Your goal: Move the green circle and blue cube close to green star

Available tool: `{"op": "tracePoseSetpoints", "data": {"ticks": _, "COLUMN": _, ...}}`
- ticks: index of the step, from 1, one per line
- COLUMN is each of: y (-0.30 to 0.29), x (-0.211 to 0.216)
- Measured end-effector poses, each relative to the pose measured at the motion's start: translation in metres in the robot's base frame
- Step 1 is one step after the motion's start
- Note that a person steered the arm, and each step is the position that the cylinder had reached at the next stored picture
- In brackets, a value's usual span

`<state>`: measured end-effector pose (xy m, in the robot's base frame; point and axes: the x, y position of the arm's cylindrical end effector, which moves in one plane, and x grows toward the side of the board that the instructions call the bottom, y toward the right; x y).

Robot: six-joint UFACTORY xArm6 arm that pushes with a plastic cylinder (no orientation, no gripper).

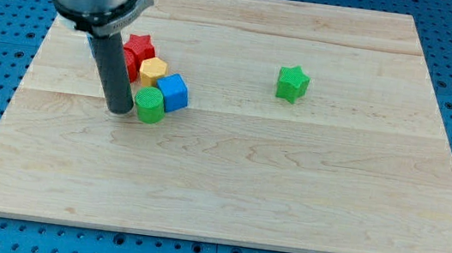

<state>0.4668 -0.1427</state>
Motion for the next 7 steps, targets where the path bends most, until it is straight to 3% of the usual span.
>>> {"op": "tracePoseSetpoints", "data": {"ticks": 1, "y": 0.004, "x": 0.015}}
{"op": "tracePoseSetpoints", "data": {"ticks": 3, "y": 0.07, "x": 0.007}}
{"op": "tracePoseSetpoints", "data": {"ticks": 7, "y": -0.008, "x": 0.011}}
